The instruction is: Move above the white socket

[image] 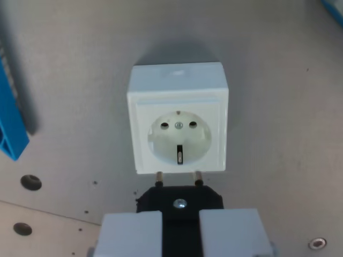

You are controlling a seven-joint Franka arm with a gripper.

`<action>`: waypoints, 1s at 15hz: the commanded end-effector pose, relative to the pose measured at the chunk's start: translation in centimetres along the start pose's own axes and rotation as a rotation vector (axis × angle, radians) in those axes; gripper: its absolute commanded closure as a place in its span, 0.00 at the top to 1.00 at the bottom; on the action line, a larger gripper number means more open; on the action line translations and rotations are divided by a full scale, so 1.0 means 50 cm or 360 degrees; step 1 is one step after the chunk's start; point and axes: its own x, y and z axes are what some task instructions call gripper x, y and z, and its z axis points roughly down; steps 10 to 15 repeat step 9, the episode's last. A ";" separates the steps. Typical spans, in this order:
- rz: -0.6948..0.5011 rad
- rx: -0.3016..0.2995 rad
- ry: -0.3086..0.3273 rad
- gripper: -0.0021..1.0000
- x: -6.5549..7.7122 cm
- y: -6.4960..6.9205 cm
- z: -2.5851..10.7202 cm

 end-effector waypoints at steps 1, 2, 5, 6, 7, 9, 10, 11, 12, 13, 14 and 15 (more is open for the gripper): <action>-0.0068 -0.0068 0.0151 0.00 -0.014 0.006 0.033; -0.0070 -0.0067 0.0149 0.00 -0.015 0.006 0.043; -0.0063 -0.0066 0.0149 0.00 -0.019 0.006 0.067; -0.0060 -0.0067 0.0152 0.00 -0.020 0.006 0.073; -0.0058 -0.0066 0.0149 0.00 -0.022 0.006 0.077; -0.0055 -0.0066 0.0150 0.00 -0.024 0.005 0.083; -0.0055 -0.0066 0.0150 0.00 -0.024 0.005 0.083; -0.0055 -0.0066 0.0150 0.00 -0.024 0.005 0.083; -0.0055 -0.0066 0.0150 0.00 -0.024 0.005 0.083; -0.0055 -0.0066 0.0150 0.00 -0.024 0.005 0.083; -0.0055 -0.0066 0.0150 0.00 -0.024 0.005 0.083; -0.0055 -0.0066 0.0150 0.00 -0.024 0.005 0.083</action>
